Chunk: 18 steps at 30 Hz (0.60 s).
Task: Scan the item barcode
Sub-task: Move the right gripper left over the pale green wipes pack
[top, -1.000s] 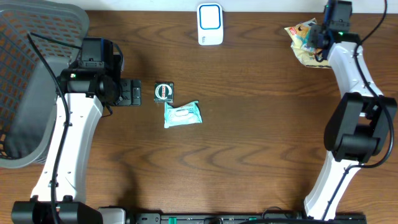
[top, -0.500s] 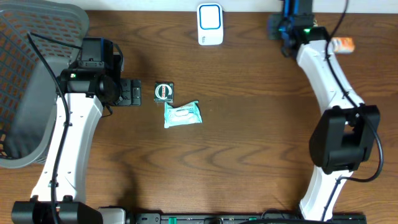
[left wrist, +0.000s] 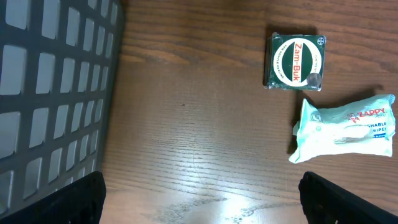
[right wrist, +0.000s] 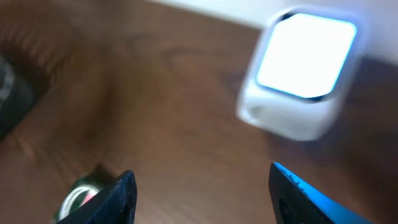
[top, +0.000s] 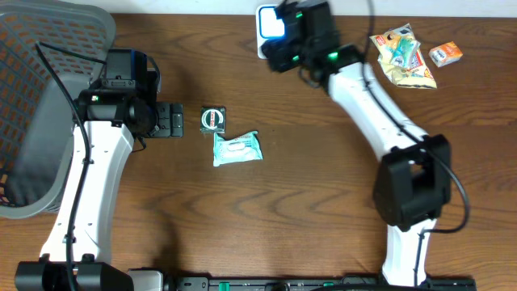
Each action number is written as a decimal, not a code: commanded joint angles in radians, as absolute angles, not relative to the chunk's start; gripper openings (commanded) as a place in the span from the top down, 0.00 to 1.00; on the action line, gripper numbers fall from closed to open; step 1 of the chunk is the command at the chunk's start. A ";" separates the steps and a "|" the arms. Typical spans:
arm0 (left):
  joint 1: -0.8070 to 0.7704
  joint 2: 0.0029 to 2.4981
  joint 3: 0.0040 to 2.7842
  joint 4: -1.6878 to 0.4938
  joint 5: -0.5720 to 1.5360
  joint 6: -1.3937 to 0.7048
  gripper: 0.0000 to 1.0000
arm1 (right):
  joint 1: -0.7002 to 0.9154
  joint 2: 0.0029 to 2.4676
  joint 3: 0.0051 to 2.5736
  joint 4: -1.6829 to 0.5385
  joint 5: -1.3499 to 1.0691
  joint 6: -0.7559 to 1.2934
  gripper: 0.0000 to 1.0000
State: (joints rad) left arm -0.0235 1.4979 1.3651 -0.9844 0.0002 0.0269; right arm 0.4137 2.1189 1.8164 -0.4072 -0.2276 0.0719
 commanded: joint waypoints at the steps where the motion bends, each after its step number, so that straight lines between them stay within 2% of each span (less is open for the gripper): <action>1: -0.024 1.504 1.359 -0.985 -0.009 0.033 0.02 | 0.476 2.185 1.818 -0.413 -0.247 0.074 0.38; 10: -0.024 1.504 1.359 -0.985 -0.009 0.033 0.02 | 0.607 2.220 1.818 -0.460 -0.204 0.072 0.38; 15: -0.024 1.504 1.359 -0.985 -0.009 0.033 0.02 | 0.637 2.220 1.818 -0.577 -0.182 0.019 0.44; 17: -0.024 1.504 1.359 -0.985 -0.009 0.033 0.02 | 0.638 2.220 1.818 -0.643 -0.183 -0.027 0.41; 18: -0.024 1.504 1.359 -0.985 -0.009 0.033 0.02 | 0.638 2.220 1.818 -0.676 -0.184 -0.054 0.35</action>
